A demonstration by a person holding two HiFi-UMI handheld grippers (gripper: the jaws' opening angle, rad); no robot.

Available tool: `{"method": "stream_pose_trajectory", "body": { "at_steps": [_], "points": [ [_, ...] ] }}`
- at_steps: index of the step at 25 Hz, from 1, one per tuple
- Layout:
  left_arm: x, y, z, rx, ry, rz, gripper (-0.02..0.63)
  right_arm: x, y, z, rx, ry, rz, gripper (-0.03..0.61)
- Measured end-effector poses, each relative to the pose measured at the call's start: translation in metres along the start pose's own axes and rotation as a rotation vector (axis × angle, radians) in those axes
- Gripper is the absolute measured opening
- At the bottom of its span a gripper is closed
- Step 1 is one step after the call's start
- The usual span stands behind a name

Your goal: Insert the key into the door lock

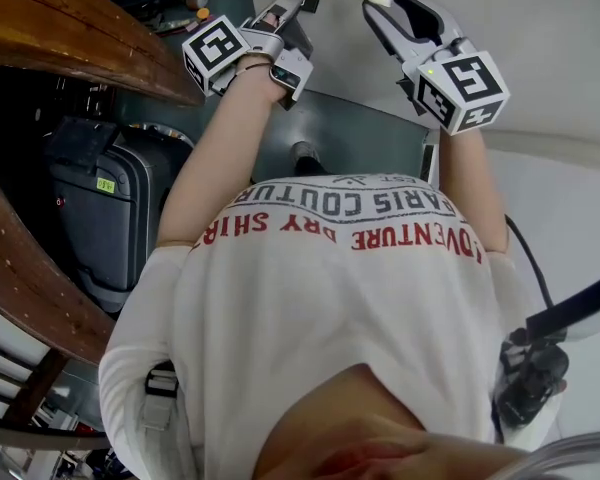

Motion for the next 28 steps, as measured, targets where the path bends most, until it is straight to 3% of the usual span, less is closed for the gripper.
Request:
{"method": "stream_pose_trajectory", "body": {
  "at_steps": [3,5,7,9,11,12,13,15,17,21,25,28],
  "points": [
    [0.023,-0.004,0.009,-0.047,0.016,-0.046,0.143,0.017,0.006,-0.001,-0.049,-0.001,0.07,0.147],
    [0.05,-0.018,0.024,-0.154,0.034,-0.099,0.143,0.037,0.02,0.001,-0.07,0.02,0.092,0.147],
    [0.073,-0.048,0.044,-0.416,0.078,-0.157,0.141,0.057,0.041,0.006,-0.075,0.03,0.078,0.146],
    [0.09,-0.091,0.07,-0.775,0.152,-0.188,0.136,0.077,0.067,0.011,-0.078,0.02,0.048,0.142],
    [0.109,-0.13,0.109,-1.076,0.244,-0.193,0.004,0.1,0.099,0.018,-0.095,0.029,0.015,0.042],
    [0.117,-0.144,0.131,-1.197,0.297,-0.196,0.002,0.112,0.116,0.023,-0.104,0.039,0.002,0.002],
    [0.125,-0.153,0.151,-1.3,0.352,-0.209,0.002,0.124,0.132,0.027,-0.11,0.051,-0.007,0.002],
    [0.14,-0.159,0.188,-1.43,0.442,-0.245,0.002,0.145,0.162,0.036,-0.108,0.071,-0.014,0.002],
    [0.156,-0.162,0.215,-1.428,0.494,-0.241,0.002,0.163,0.189,0.044,-0.113,0.079,-0.028,0.002],
    [0.193,-0.177,0.249,-1.324,0.518,-0.207,0.002,0.194,0.233,0.045,-0.109,0.067,-0.073,0.002],
    [0.223,-0.194,0.283,-1.327,0.493,-0.236,0.002,0.23,0.269,0.047,-0.065,0.053,-0.103,0.002],
    [0.246,-0.199,0.332,-1.326,0.505,-0.247,0.002,0.272,0.301,0.062,-0.064,0.047,-0.098,0.002]
  ]
}}
Point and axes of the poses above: the fingertips, and each gripper's own axes: x backward along the fingers, y to its left, z out of its underside, the point moved 8 cm from there along x, backward along the fingers, and after that the axes turned 12 degrees about y, right-handed, at the moved point
